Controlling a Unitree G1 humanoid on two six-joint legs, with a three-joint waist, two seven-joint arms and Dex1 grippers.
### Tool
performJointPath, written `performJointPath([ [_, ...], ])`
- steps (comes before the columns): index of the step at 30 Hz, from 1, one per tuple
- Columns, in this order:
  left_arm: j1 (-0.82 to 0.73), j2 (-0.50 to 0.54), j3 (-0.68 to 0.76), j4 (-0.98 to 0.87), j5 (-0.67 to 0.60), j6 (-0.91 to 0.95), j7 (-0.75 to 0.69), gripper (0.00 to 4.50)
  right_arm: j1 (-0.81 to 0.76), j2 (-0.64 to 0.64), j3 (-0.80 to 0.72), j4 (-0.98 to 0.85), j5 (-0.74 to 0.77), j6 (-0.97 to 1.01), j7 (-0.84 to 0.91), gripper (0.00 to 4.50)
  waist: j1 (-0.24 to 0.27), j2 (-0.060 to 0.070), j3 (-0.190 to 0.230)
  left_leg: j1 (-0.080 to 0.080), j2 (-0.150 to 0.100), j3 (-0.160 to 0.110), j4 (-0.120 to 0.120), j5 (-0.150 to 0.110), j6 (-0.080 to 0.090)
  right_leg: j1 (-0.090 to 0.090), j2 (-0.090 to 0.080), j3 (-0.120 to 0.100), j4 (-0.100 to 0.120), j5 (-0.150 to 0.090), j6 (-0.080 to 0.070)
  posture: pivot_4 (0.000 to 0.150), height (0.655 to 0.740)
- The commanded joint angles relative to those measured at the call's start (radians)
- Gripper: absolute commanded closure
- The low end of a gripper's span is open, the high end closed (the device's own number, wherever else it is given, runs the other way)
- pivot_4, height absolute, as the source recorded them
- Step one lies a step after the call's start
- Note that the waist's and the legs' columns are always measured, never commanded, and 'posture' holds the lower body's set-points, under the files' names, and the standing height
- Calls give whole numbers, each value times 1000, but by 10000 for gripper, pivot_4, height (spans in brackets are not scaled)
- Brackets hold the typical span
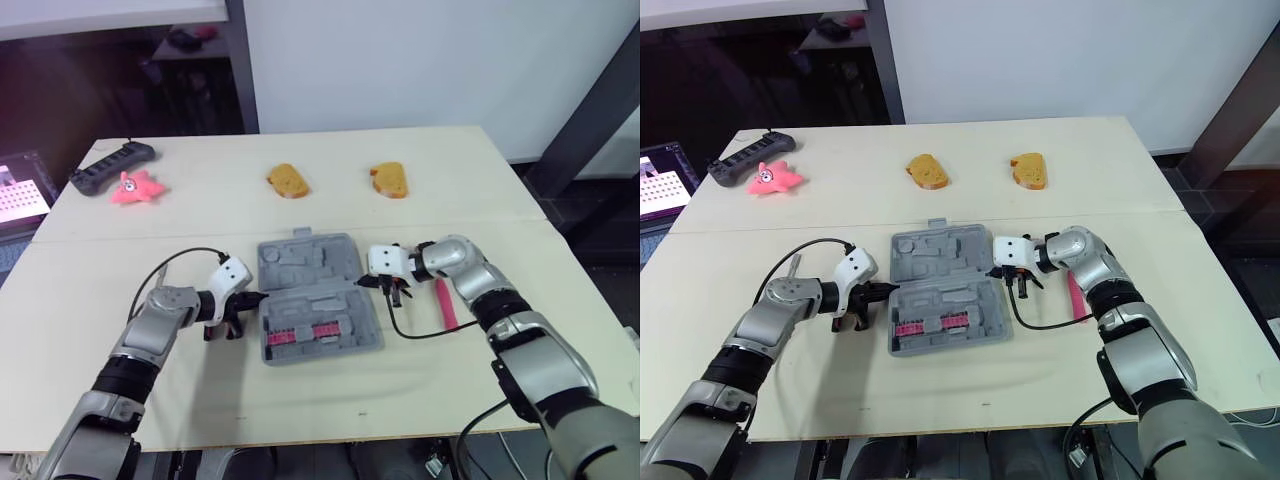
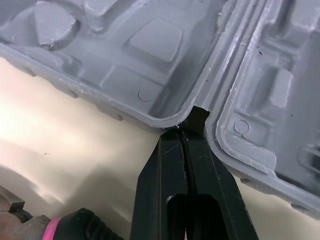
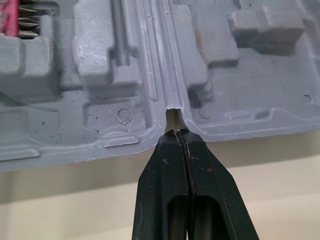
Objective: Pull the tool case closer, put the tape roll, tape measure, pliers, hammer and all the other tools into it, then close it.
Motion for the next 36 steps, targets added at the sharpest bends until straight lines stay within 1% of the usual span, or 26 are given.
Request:
performJointPath([
  [1,13,2,17,-61,-19,8,-10,45000,24,24,0,-98,30,24,24,44711,0,0,0,0,0,0,0,0,0,0,0,0,0,0,0,1500,7398],
  [5,52,26,17,-131,-31,45,-36,45000,68,29,3,-161,30,68,23,44711,-1,0,0,0,0,0,0,0,0,0,0,0,0,0,0,1500,7398],
  [8,112,39,27,-211,-56,97,-51,45000,117,25,-8,-250,54,125,33,44711,0,0,0,0,0,0,-1,0,0,0,0,0,0,0,0,1500,7398],
  [11,161,51,30,-263,-64,123,-49,45000,182,11,-25,-379,86,212,44,44711,5,0,0,0,0,0,-1,0,0,0,0,0,0,0,0,1500,7398],
  [16,241,78,55,-346,-73,150,-38,45000,337,-30,-44,-674,137,404,47,44711,5,0,0,0,0,-1,-1,0,0,1,0,0,0,0,0,1500,7398],
  [21,289,101,74,-381,-70,149,-28,45000,448,-59,-51,-834,165,517,28,44711,5,0,0,1,0,-1,0,0,0,1,0,0,0,0,0,1500,7398],
  [25,309,101,83,-412,-81,159,-17,45000,482,-60,-49,-854,171,546,-3,44711,5,0,0,1,0,0,0,0,0,1,0,0,-1,0,0,1500,7398],
  [32,385,146,120,-499,-107,210,-8,45000,494,-56,-28,-836,173,551,-34,44711,6,0,0,0,0,0,-1,0,0,1,0,0,-2,0,0,1500,7398],
  [36,410,163,133,-507,-100,200,6,45000,494,-48,-14,-820,175,557,-49,44711,7,-1,0,0,0,-1,-1,0,0,1,0,0,-2,0,0,1500,7398],
])
